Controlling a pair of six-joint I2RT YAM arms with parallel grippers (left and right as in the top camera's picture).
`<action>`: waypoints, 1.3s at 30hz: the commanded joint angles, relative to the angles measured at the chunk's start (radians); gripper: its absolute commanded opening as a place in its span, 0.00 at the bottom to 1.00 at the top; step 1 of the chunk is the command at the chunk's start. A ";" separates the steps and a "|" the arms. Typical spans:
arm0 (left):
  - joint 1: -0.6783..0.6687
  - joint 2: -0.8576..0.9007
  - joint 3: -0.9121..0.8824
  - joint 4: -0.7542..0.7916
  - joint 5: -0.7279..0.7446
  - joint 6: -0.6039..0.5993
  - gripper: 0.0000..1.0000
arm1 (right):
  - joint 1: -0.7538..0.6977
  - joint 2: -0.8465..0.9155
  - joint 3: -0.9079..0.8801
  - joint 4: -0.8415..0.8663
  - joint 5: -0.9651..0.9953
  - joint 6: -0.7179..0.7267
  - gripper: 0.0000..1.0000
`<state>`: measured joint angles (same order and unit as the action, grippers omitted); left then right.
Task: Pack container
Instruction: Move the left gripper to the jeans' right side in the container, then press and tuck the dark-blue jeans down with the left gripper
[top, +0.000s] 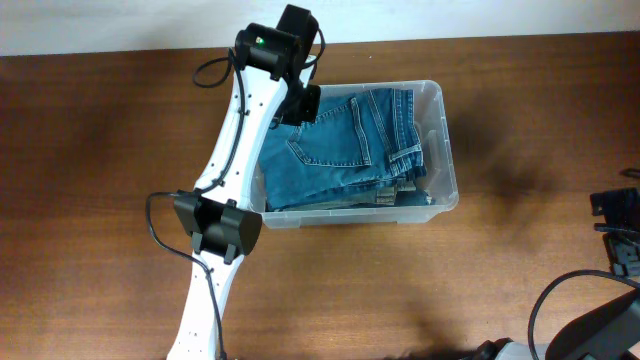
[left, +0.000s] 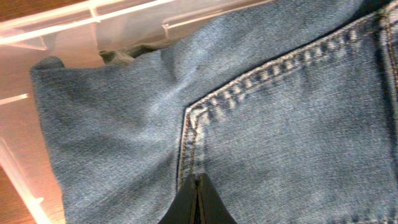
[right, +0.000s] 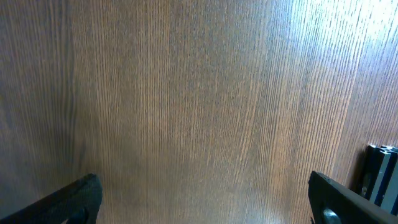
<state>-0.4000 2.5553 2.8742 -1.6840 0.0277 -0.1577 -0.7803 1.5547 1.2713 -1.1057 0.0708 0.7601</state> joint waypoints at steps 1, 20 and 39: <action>-0.003 -0.017 -0.011 -0.004 0.037 -0.005 0.03 | -0.005 -0.010 -0.002 0.000 0.013 0.008 0.98; -0.027 -0.093 -0.445 0.012 0.081 0.033 0.03 | -0.005 -0.010 -0.002 0.000 0.013 0.008 0.98; -0.085 -0.233 -0.211 0.114 0.051 0.032 0.03 | -0.005 -0.010 -0.002 0.000 0.013 0.008 0.98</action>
<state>-0.4397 2.4279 2.5938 -1.5700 0.0719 -0.1410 -0.7803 1.5547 1.2713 -1.1057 0.0708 0.7597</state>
